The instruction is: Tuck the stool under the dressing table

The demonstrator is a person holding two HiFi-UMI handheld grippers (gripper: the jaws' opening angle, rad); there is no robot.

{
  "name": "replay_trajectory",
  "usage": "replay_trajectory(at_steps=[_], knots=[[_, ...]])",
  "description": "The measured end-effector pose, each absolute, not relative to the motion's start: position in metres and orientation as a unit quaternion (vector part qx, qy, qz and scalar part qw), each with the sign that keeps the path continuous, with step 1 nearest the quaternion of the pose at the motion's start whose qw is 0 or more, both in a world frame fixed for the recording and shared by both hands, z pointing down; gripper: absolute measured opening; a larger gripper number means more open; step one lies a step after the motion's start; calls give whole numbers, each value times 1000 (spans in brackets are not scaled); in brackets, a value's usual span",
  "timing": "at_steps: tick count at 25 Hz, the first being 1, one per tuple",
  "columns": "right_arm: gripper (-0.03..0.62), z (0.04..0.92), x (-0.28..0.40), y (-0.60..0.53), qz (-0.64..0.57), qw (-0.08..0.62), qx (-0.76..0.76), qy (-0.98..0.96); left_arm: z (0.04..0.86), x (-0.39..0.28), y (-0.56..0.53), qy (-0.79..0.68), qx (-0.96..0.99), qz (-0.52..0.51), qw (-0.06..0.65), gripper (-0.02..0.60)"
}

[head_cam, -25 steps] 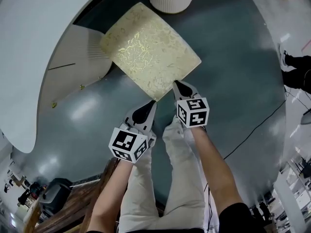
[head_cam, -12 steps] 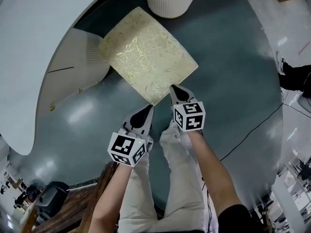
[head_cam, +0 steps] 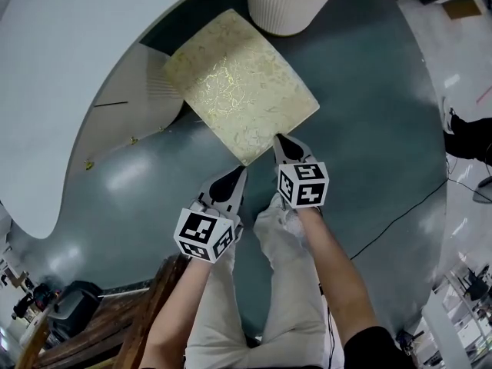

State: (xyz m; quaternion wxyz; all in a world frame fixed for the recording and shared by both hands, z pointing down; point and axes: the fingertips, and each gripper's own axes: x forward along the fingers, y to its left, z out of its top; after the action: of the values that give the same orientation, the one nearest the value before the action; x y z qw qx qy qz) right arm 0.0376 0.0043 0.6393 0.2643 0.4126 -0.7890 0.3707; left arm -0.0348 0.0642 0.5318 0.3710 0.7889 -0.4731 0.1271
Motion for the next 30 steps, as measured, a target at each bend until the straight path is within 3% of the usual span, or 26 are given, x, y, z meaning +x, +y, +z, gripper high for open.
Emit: replay_trajectory(at_steps=[30], knots=[[8, 639, 34, 4, 345, 259, 381, -818, 540, -19, 66, -507, 779, 93, 357, 9]])
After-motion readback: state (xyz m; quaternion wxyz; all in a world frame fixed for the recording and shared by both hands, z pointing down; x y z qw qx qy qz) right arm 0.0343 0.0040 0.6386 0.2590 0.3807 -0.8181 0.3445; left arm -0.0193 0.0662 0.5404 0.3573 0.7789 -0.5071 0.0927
